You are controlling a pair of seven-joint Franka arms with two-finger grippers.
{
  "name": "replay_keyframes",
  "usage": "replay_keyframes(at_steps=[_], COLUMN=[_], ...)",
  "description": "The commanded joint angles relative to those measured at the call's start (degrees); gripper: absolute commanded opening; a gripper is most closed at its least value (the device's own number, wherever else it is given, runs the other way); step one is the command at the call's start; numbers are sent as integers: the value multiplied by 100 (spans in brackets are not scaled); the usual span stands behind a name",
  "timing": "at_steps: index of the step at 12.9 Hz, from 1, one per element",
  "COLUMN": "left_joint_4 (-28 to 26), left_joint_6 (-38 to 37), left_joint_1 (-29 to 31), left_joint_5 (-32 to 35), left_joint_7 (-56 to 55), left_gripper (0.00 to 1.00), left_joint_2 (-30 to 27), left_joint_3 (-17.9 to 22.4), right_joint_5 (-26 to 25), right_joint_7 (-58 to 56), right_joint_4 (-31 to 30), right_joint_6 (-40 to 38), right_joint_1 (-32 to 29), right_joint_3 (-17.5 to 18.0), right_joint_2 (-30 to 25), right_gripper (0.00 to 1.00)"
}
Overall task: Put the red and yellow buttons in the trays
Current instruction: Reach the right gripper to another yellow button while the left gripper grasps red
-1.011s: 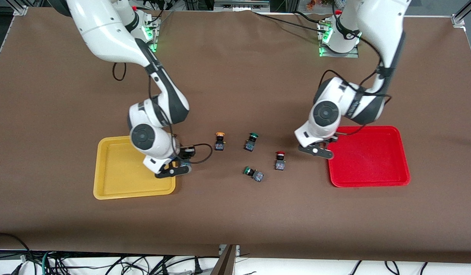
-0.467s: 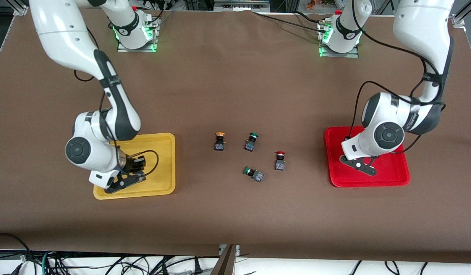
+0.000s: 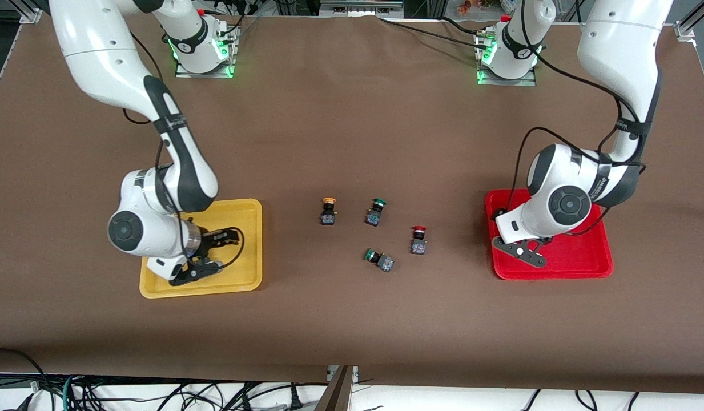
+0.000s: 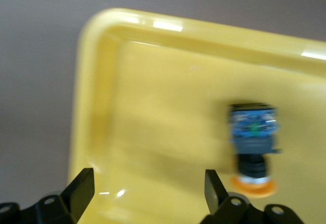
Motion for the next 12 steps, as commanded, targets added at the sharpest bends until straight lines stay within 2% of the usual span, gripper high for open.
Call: replay_keyframes(at_steps=[1, 4, 8, 11, 12], left_joint_4=[539, 1453, 1394, 1341, 1341], left_joint_6=[-104, -43, 1343, 1540, 1540], left_joint_1=[-418, -1174, -1377, -1361, -1378], left_joint_5=[-547, -470, -206, 82, 102], left_joint_7=[-1165, -2118, -2155, -2137, -2155], left_gripper=[100, 100, 100, 100, 100], left_joint_2=[165, 991, 1528, 1600, 1652], left_joint_3=[-155, -103, -85, -85, -85], right_joint_5=[112, 296, 1061, 1079, 1079], right_joint_7=[1433, 2903, 3232, 3784, 3890], right_joint_4=[85, 24, -221, -609, -609], right_joint_6=[-126, 392, 629, 1463, 1552], right_joint_1=[743, 1483, 1704, 2081, 2161], right_joint_3=[-12, -21, -12, -21, -21], right_joint_2=[-15, 108, 179, 249, 310], right_gripper=[96, 96, 96, 94, 91])
